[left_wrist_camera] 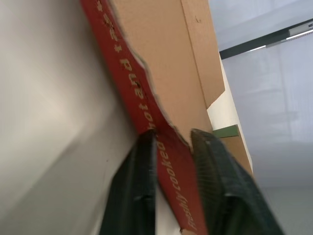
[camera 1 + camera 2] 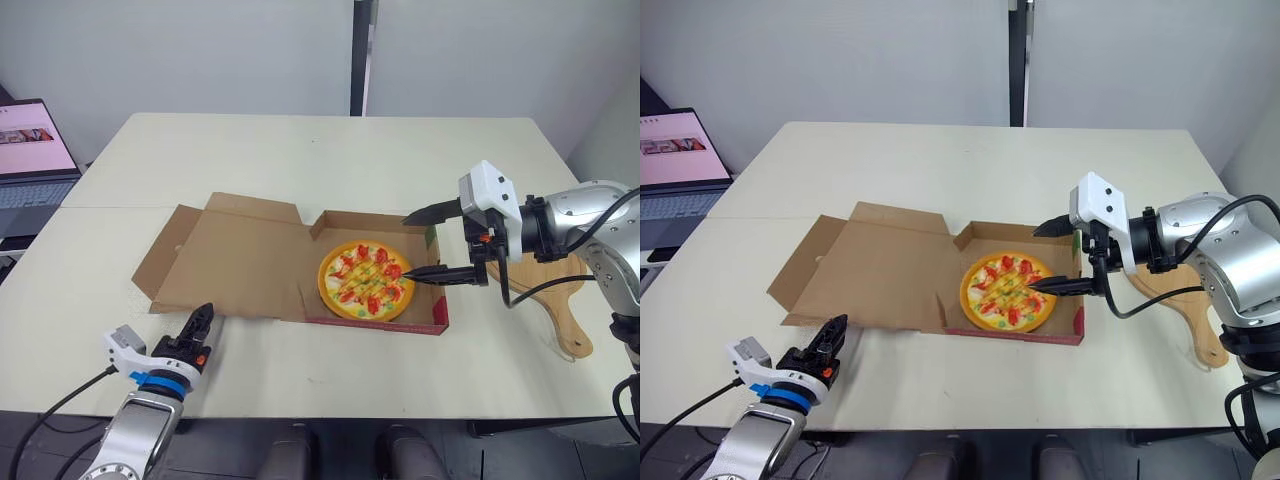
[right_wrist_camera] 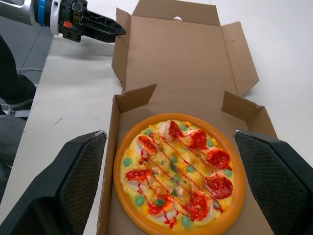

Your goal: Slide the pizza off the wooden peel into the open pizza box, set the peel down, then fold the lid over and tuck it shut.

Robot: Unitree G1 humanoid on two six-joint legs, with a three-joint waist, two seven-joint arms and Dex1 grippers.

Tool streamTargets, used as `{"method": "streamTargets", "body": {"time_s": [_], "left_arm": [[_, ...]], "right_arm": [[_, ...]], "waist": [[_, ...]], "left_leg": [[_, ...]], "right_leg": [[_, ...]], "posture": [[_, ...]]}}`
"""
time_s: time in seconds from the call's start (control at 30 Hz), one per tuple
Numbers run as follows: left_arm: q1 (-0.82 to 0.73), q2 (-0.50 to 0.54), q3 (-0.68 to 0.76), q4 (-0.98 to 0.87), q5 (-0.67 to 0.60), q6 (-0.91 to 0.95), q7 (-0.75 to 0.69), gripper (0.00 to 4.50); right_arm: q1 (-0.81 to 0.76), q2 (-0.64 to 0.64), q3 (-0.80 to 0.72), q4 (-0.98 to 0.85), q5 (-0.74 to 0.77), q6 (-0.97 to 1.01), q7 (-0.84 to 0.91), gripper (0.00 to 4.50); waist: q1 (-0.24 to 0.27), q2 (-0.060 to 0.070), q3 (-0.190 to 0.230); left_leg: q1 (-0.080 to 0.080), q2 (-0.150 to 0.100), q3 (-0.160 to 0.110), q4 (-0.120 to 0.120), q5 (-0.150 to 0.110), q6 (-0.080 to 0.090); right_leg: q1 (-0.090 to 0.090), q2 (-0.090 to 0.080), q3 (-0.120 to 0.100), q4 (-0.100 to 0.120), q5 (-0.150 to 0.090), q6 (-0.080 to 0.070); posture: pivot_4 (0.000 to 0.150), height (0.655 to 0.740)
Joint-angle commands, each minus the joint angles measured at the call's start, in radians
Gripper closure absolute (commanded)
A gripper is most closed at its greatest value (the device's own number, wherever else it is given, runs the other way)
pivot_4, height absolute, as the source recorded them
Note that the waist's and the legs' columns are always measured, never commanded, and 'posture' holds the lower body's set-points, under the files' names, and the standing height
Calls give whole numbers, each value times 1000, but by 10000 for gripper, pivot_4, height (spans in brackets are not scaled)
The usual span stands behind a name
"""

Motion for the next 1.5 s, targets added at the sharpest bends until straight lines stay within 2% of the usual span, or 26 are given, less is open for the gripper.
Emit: {"method": "streamTargets", "body": {"time_s": [0.03,0.47,0.57,0.77,1.2,1.3,1.5], "left_arm": [[1,19,-10,-30,-13,-10,-11,44675],[-11,61,-11,23,14,-13,-27,44675],[-14,78,0,48,8,-7,-56,38943],[-28,114,-13,80,0,21,-68,20978],[-124,64,-22,93,-58,-2,43,20978],[-126,52,-22,90,-51,-10,59,27294],[-122,35,-27,79,-26,-29,78,44890]], "right_arm": [[-17,-5,-27,-36,9,-2,0,0],[-11,5,-30,-46,13,7,-14,0],[-11,6,-30,-47,14,8,-15,0],[-12,4,-30,-48,13,10,-15,0],[-19,0,-29,-41,10,6,-10,0],[-19,0,-28,-40,8,5,-9,0],[-20,2,-28,-38,5,3,-10,0]], "waist": [[0,0,0],[2,0,0],[3,0,0],[3,0,0],[3,0,0],[3,0,0],[4,0,0]], "left_leg": [[0,0,0,0,0,0],[0,0,0,0,0,0],[0,0,0,0,0,0],[0,0,0,-1,0,0],[-1,0,0,-1,0,0],[-1,0,0,-1,0,0],[-1,0,0,-1,0,0]], "right_leg": [[0,0,0,0,0,0],[0,0,0,0,0,0],[0,0,0,-1,0,0],[0,0,0,-1,0,0],[-1,0,0,-1,0,0],[-1,0,0,-2,0,0],[-1,0,0,-2,0,0]], "posture": [[1500,7318],[1500,7318],[1500,7318],[1500,7318],[1500,7318],[1500,7318],[1500,7318]]}}
